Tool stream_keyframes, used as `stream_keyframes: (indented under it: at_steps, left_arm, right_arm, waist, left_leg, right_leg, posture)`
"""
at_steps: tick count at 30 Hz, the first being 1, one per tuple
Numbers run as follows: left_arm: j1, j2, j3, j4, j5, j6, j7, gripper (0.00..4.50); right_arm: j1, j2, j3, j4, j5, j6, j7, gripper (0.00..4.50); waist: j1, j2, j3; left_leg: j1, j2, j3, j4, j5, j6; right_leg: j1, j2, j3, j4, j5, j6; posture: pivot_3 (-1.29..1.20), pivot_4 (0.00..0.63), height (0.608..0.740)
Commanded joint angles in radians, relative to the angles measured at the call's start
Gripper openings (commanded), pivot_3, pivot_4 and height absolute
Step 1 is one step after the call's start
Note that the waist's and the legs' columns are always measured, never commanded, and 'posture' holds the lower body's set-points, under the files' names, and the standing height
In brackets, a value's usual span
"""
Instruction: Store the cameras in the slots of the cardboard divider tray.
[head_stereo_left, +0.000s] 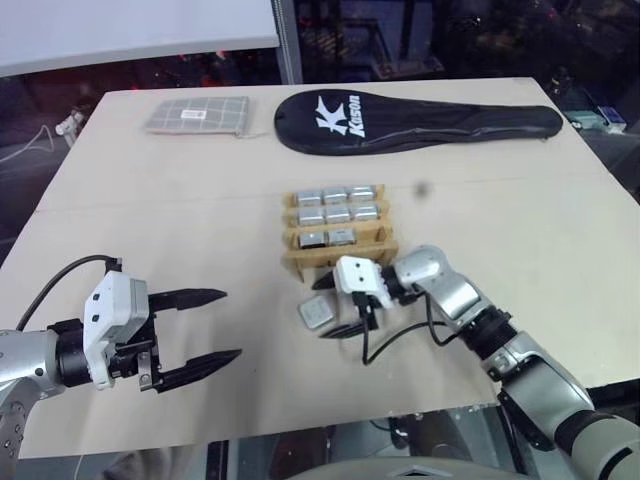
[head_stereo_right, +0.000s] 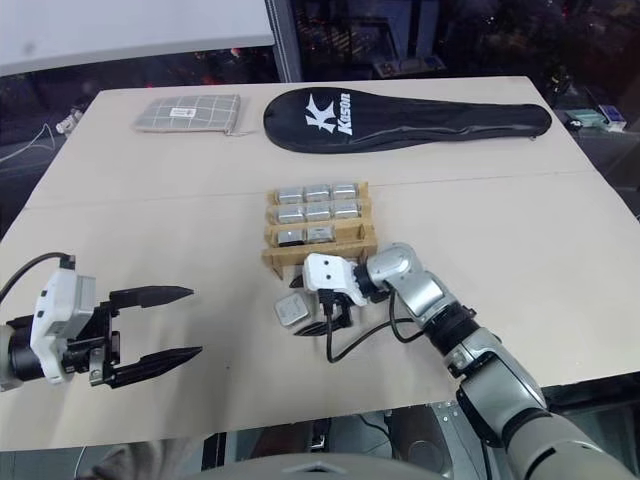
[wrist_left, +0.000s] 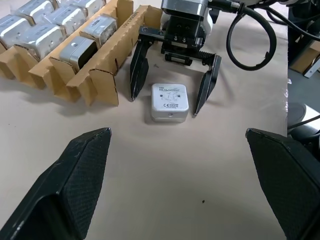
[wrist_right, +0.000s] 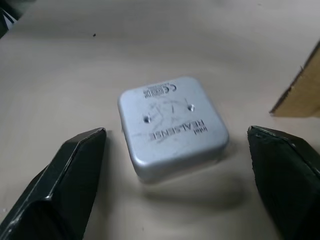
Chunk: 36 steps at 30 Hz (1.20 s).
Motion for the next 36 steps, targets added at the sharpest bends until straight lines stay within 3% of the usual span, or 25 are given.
stream_keyframes:
  at_steps: [1,4,8,14,21,25,31,36]
  left_arm:
    - [-0.01,0.006,0.014,-0.008,-0.001,-0.019,0.007,4.5]
    - [-0.015,0.009,0.003,0.005,0.003,-0.026,-0.003,4.5]
    - [-0.06,0.009,-0.046,0.022,-0.008,-0.022,0.005,4.5]
    - [-0.284,-0.033,-0.246,0.103,-0.023,0.061,0.104,4.5]
    - [-0.669,-0.179,-0.483,0.325,-0.058,0.195,0.138,4.5]
    - [-0.787,-0.234,-0.57,0.413,-0.033,0.206,0.094,4.5]
    - [-0.876,-0.239,-0.622,0.476,-0.024,0.223,0.049,4.5]
    - [-0.934,-0.244,-0.583,0.532,-0.06,0.261,0.051,4.5]
  right_arm:
    - [0.0,0.009,-0.017,-0.046,0.019,-0.008,0.01,3.23]
    - [0.016,-0.009,-0.023,-0.078,0.02,-0.01,0.008,1.88]
    - [0.037,-0.058,-0.065,-0.17,0.048,0.019,-0.001,1.88]
    - [0.103,-0.138,-0.168,-0.4,0.077,0.014,-0.091,1.88]
    - [0.116,-0.27,-0.181,-0.477,-0.179,-0.339,-0.273,1.88]
    - [0.11,-0.284,-0.178,-0.461,-0.32,-0.471,-0.409,1.88]
    - [0.079,-0.259,-0.174,-0.439,-0.429,-0.543,-0.547,1.88]
    - [0.066,-0.241,-0.163,-0.426,-0.44,-0.548,-0.578,1.88]
  waist:
    - [0.0,0.0,0.0]
    - [0.0,0.0,0.0]
    - [0.003,0.0,0.0]
    - [0.008,0.0,0.0]
    - [0.006,0.0,0.0]
    - [-0.002,0.0,0.0]
    - [0.0,-0.001,0.0]
    - [0.003,-0.001,0.0]
  left_leg:
    - [0.0,0.0,0.0,0.0,0.0,0.0]
    - [0.0,0.0,0.0,0.0,0.0,0.0]
    - [0.0,0.0,0.0,0.0,0.0,0.0]
    - [0.0,-0.001,-0.002,0.0,0.0,0.0]
    - [-0.001,-0.002,0.001,0.001,0.0,0.0]
    - [-0.002,-0.002,0.003,0.001,0.0,0.0]
    - [-0.004,-0.002,0.004,0.001,0.0,0.0]
    - [-0.004,-0.002,0.004,0.001,0.0,0.0]
  right_leg:
    - [0.0,0.0,0.0,0.0,0.0,0.0]
    - [0.0,0.0,0.0,0.0,0.0,0.0]
    - [0.0,0.0,0.0,0.0,0.0,0.0]
    - [0.001,0.0,-0.001,0.0,0.0,0.0]
    - [0.001,0.0,-0.002,0.0,0.003,0.004]
    - [0.0,0.001,-0.001,0.0,0.003,0.004]
    - [-0.002,0.002,0.001,0.001,0.003,0.004]
    - [-0.002,0.002,0.001,0.001,0.003,0.004]
  posture:
    - [0.0,0.15,0.74]
    - [0.0,0.15,0.74]
    - [0.0,0.15,0.74]
    - [0.0,0.15,0.74]
    - [0.0,0.15,0.74]
    - [0.0,0.15,0.74]
    - [0.0,0.15,0.74]
    - [0.0,0.15,0.74]
